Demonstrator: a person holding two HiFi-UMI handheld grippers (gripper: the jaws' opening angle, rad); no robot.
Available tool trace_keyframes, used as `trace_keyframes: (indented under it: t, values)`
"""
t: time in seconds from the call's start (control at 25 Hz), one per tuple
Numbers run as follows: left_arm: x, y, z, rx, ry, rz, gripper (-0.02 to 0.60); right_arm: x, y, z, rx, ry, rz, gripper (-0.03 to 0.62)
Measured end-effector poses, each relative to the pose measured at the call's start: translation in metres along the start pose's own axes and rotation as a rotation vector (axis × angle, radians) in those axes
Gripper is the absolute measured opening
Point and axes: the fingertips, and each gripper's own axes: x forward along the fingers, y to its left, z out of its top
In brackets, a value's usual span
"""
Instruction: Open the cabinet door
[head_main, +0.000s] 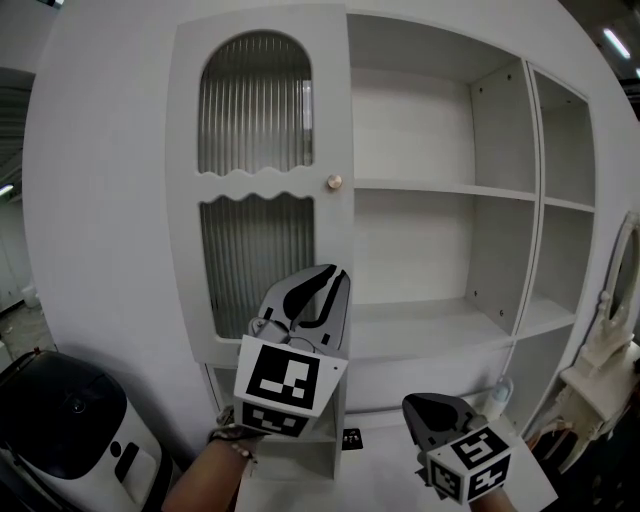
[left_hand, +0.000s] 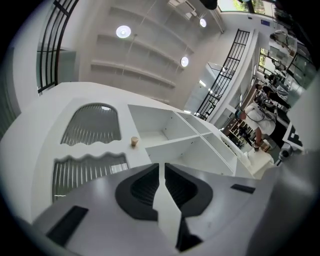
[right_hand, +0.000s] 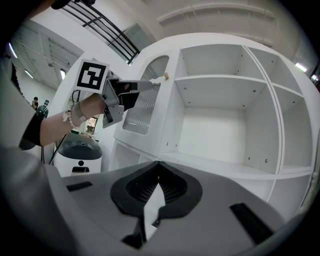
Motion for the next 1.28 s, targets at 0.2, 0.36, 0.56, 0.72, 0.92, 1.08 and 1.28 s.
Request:
trace_keyframes:
  t: [0.2,0.36,0.56,0.72,0.92,1.08,1.28]
  values:
    - [0.013,0.015,0.017,0.027,-0.044,0.034,0.049,0.004,-0.008,0.000,-0.035,-0.020,-0.020,0.000]
    - [0.025,0.024,0.028,0.077,-0.067,0.062,0.072,0.005,-0.006,-0.002,-0.019,0.004,-0.006,0.000]
    - [0.040,0.032,0.036,0.125,-0.087,0.093,0.100,0.009,-0.013,-0.004,-0.043,-0.011,-0.017,0.000]
    - [0.047,0.039,0.044,0.169,-0.115,0.114,0.106,0.009,-0.012,-0.002,-0.056,-0.001,-0.012,0.000]
    - [0.059,0.055,0.048,0.183,-0.126,0.143,0.118,0.009,-0.012,-0.003,-0.065,0.010,-0.011,0.000]
    - [0.068,0.063,0.050,0.185,-0.129,0.158,0.126,0.008,-0.013,-0.002,-0.070,0.010,-0.013,0.000]
    - [0.077,0.065,0.050,0.204,-0.129,0.167,0.129,0.008,-0.013,-0.003,-0.068,0.013,-0.010,0.000]
